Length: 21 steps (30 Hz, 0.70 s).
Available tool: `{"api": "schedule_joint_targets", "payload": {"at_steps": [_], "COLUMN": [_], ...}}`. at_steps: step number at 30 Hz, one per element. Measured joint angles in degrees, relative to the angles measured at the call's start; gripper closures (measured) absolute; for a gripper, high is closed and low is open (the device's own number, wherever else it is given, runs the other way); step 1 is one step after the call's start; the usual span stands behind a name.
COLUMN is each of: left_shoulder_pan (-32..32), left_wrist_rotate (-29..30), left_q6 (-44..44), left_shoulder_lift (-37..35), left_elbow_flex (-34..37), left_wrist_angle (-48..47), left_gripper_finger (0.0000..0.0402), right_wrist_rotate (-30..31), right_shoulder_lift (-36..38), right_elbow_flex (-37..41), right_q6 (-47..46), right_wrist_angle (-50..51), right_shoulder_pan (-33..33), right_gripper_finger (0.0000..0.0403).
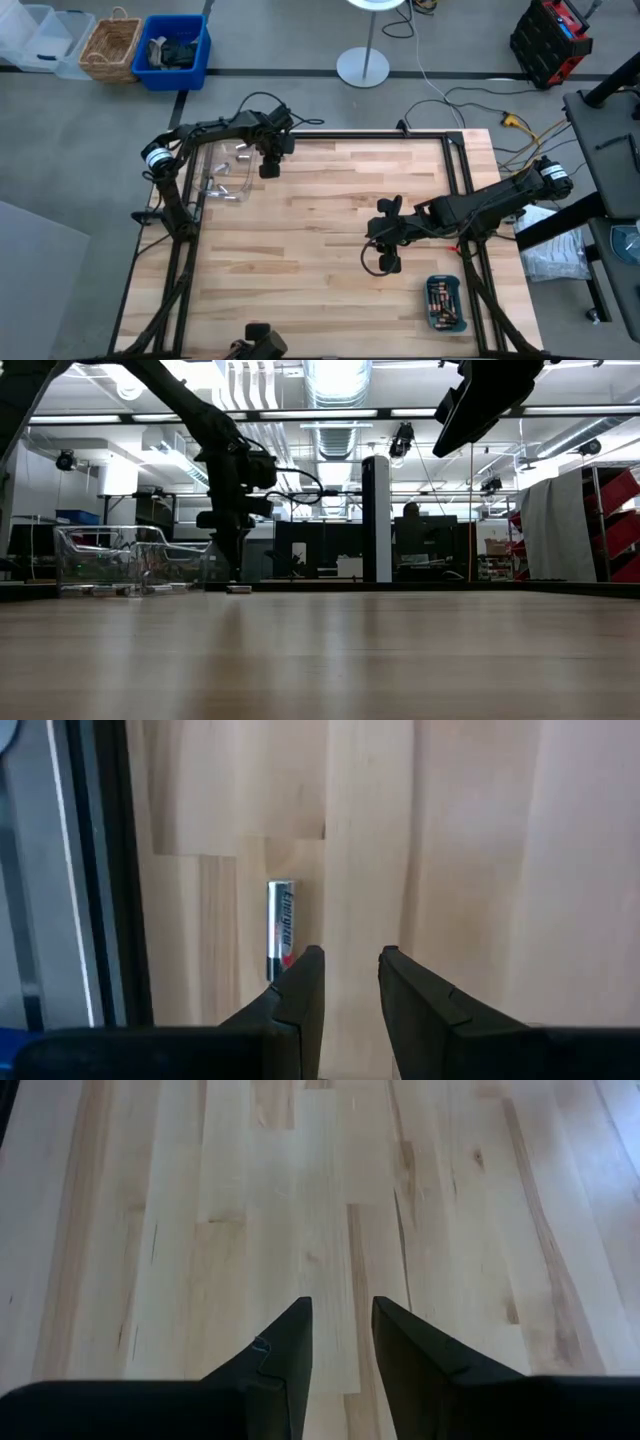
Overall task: Sort batteries
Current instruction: Put the silver and black battery into the transparent bin
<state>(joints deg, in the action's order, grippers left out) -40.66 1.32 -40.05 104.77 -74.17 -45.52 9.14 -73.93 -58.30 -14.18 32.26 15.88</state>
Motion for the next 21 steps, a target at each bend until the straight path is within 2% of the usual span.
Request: {"api": "schedule_joint_targets", "payload": {"at_steps": [21], "left_shoulder_pan": [-3.1], "left_wrist_rotate": [-0.4], "left_q6": [-3.1], "left_shoulder_lift": [3.5], "left_elbow_flex": [0.0], "left_wrist_angle": [3.3], "left_gripper_finger": [0.0323], "right_wrist_rotate": [0.0], "right_shoulder_lift": [0.0], "right_elbow_flex": [0.1], "right_q6": [1.1], "right_wrist_angle": [-1.3], "right_shoulder_pan": [0.0], "right_gripper_finger": [0.0295]}}
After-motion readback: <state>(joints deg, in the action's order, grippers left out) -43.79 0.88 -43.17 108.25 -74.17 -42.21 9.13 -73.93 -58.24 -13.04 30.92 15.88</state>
